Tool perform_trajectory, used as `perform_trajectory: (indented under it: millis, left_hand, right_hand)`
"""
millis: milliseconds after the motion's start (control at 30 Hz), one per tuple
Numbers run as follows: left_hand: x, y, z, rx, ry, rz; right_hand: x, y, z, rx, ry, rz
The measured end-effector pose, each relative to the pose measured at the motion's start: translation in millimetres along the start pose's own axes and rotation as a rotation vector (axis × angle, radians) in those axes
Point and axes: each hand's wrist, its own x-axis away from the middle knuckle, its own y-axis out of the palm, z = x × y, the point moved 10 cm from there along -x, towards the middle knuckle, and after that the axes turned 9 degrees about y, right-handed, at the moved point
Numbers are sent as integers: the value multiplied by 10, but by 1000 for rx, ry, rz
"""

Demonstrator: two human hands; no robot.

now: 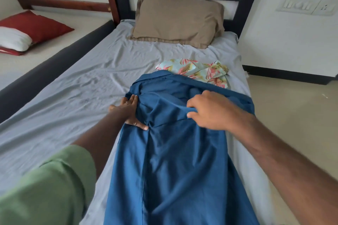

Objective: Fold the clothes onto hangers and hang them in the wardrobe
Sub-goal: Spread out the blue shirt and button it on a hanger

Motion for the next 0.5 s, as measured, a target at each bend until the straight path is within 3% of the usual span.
perform_trajectory:
  millis: [167,233,367,500]
  left_hand:
    - [217,-73,92,-152,-95,128]
    - [423,-66,120,-148,-134,242]
    - [962,37,194,117,-128,548]
    - [1792,252,174,478,-151,827]
  right_hand:
    - [673,865,-1385,25,-49,-120]
    - [811,1049,-1600,20,4,-49]
    - [1039,1280,-1701,-67,0,-114]
    - [1231,1182,-1436,59,-153,-122]
